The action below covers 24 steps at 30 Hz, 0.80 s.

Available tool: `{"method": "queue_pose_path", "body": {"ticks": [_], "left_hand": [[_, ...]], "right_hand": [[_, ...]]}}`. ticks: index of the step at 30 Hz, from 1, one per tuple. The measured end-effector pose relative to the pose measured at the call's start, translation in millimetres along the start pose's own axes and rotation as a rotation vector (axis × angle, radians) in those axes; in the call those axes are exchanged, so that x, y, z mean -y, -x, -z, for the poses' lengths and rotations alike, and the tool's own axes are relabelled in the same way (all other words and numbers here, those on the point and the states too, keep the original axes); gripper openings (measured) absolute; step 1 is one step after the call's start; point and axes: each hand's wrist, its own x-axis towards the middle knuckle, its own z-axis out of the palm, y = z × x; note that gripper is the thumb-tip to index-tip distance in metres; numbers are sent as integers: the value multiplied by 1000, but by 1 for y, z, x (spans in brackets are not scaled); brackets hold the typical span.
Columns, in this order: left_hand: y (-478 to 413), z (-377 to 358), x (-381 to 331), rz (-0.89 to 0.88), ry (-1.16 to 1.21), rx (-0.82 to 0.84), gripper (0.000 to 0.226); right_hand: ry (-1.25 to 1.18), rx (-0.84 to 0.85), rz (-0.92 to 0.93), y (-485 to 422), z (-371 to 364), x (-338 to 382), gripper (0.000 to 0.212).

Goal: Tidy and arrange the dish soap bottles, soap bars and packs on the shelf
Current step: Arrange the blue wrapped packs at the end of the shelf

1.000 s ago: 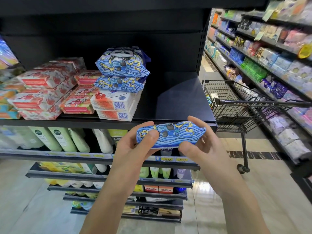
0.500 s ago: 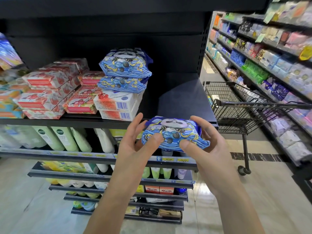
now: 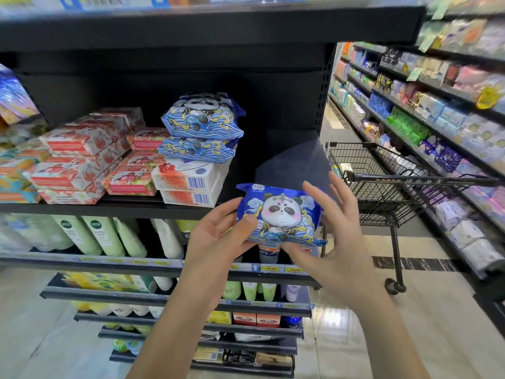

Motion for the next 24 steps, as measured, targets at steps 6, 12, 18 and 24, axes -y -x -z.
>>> {"method": "queue_pose_path", "body": {"ticks": [6, 12, 18, 24], "left_hand": [[-14, -9, 1, -28, -28, 8, 38], [-42, -11, 3, -260, -383, 30, 38], [-71, 4, 24, -439, -1097, 119, 65], [-81, 7, 38, -538, -1284, 107, 57]], "right_hand": [[306, 54, 170, -27, 9, -6, 85], [303, 87, 133, -62, 19, -8, 83], [394, 77, 19, -130, 26, -29, 80], [483, 181, -112, -196, 12, -61, 83]]}}
